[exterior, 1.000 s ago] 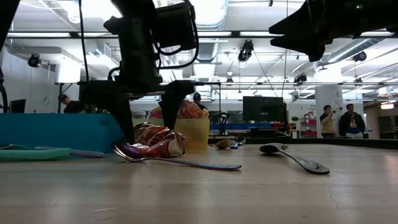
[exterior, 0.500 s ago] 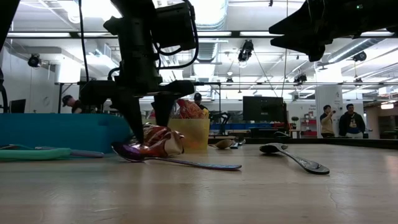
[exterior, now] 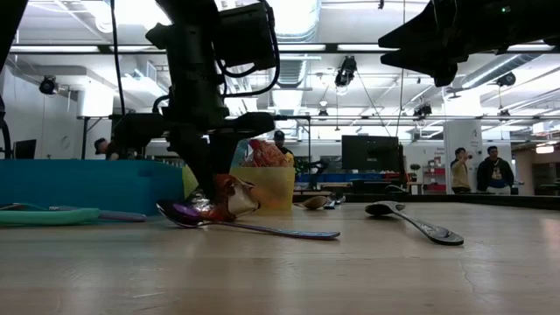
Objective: Pick & Place Food Item
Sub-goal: Put the orange spice pack into the green bin
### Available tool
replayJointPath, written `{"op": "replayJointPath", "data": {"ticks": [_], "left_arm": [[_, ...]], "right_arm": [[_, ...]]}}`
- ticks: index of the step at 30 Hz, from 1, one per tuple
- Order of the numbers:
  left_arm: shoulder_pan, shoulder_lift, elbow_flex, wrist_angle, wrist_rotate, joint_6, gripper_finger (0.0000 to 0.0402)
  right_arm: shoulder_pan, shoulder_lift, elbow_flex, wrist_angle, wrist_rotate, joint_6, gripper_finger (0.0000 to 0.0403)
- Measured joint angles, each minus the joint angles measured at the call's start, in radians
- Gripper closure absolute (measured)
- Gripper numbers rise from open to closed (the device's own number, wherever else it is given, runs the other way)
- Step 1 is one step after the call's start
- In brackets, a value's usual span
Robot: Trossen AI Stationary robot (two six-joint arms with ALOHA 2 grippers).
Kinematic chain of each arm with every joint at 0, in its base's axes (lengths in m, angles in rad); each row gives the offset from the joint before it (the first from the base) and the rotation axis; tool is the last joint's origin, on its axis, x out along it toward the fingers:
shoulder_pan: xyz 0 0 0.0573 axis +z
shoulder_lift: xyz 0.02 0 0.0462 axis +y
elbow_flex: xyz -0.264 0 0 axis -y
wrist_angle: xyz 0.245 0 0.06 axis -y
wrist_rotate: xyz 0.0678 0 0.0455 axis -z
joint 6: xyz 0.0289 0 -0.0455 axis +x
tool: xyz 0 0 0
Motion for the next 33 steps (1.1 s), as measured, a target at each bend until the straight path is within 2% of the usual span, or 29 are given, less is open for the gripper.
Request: {"op": "replayJointPath", "data": {"ticks": [8,18,24,27,33], "left_arm": [[0.000,0.000,0.007,0.000,0.000,0.031,0.0394],[0.000,-0.005,0.040,0.004,-0.011,0.096,0.0391],[0.000,-0.006,0.108,-0.039,-0.069,0.188,0.0391],[-0.001,-0.006,0.151,-0.059,-0.135,0.299,0.0392],[-0.021,-0.007,0.244,-0.085,-0.298,0.686,0.0392]], "right_arm": [[0.000,0.000,0.000,0.000,0.000,0.000,0.0197],[0.000,0.000,0.000,0.000,0.000,0.000,0.0197],[0.000,0.000,0.000,0.000,0.000,0.000,0.0197],[0.000,0.000,0.000,0.000,0.000,0.000,0.0197],[0.000,0.000,0.000,0.000,0.000,0.000,0.0197]]}}
